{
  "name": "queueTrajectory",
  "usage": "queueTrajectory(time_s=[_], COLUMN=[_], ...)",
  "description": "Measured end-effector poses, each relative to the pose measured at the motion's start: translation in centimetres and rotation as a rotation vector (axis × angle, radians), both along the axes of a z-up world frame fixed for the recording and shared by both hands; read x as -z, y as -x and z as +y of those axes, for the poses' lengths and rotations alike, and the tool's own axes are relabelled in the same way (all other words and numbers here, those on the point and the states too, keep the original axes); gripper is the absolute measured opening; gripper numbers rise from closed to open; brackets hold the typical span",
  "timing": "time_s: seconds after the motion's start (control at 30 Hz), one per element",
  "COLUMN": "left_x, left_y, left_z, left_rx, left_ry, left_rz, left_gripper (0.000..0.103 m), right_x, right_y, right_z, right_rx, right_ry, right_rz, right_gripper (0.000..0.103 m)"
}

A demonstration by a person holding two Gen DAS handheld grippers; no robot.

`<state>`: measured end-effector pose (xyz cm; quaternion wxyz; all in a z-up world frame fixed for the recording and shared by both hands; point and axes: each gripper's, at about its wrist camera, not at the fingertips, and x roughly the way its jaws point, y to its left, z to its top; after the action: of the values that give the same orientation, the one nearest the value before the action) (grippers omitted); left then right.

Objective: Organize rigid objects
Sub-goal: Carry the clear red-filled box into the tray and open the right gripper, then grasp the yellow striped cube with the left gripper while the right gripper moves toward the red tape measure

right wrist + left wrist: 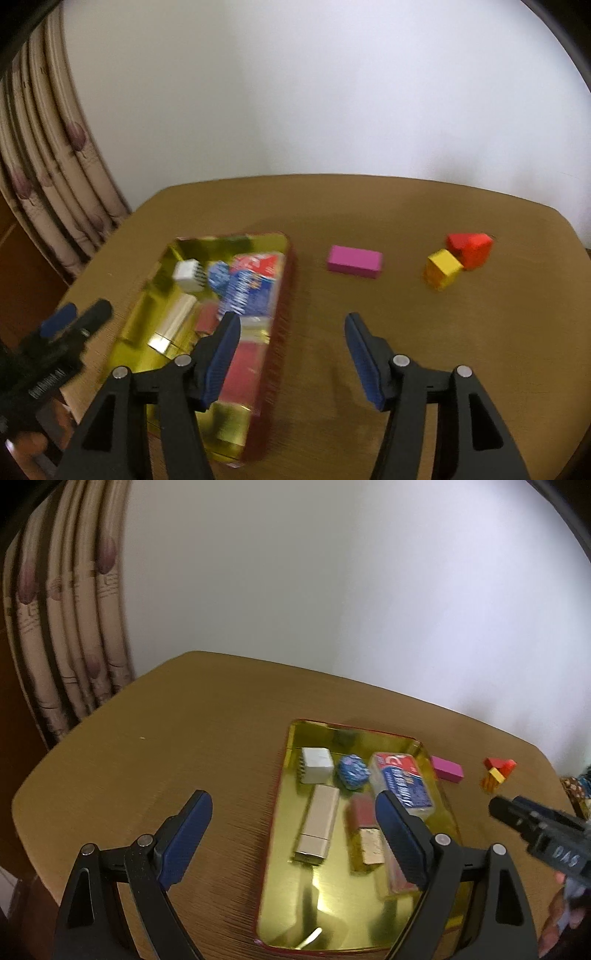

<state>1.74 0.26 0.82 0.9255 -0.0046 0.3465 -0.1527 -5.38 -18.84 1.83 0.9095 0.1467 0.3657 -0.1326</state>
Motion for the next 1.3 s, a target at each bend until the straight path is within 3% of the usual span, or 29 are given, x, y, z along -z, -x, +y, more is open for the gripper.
queueTrajectory(time_s=[0.23, 0.37, 0.6, 0.77, 1.13, 1.3], left_x=[0.0, -0.5, -1.4, -1.2, 1.9, 3.9], left_y=[1.3, 2.8, 5.2, 5.5, 2.6, 0.9], left_z=[-2.2, -4.2, -11.2, -17.1, -27.0, -29.2], left_rx=[0.111, 0.179, 0.302, 0.371, 0.348, 0.343], left_ry=[0.037, 0.070, 0.037, -0.023, -0.119, -0.135], left_rz=[0.018, 0.022, 0.013, 0.043, 0.110, 0.131], left_gripper=[0.088, 0.096, 0.099, 0.099, 0.099, 0.099], right_x=[4.1, 6.0, 6.7, 7.4, 8.0, 8.0], right_y=[3.7, 6.5, 9.9, 11.1, 12.1, 12.8], right_z=[-3.8, -7.9, -13.9, -15.6, -16.3, -16.7], right_rx=[0.091, 0.199, 0.349, 0.382, 0.403, 0.408], right_ry=[0.033, 0.030, 0.054, 0.062, -0.016, -0.061], right_rz=[0.078, 0.090, 0.073, 0.076, 0.053, 0.023], right_gripper=[0.061, 0.061, 0.060, 0.061, 0.061, 0.061])
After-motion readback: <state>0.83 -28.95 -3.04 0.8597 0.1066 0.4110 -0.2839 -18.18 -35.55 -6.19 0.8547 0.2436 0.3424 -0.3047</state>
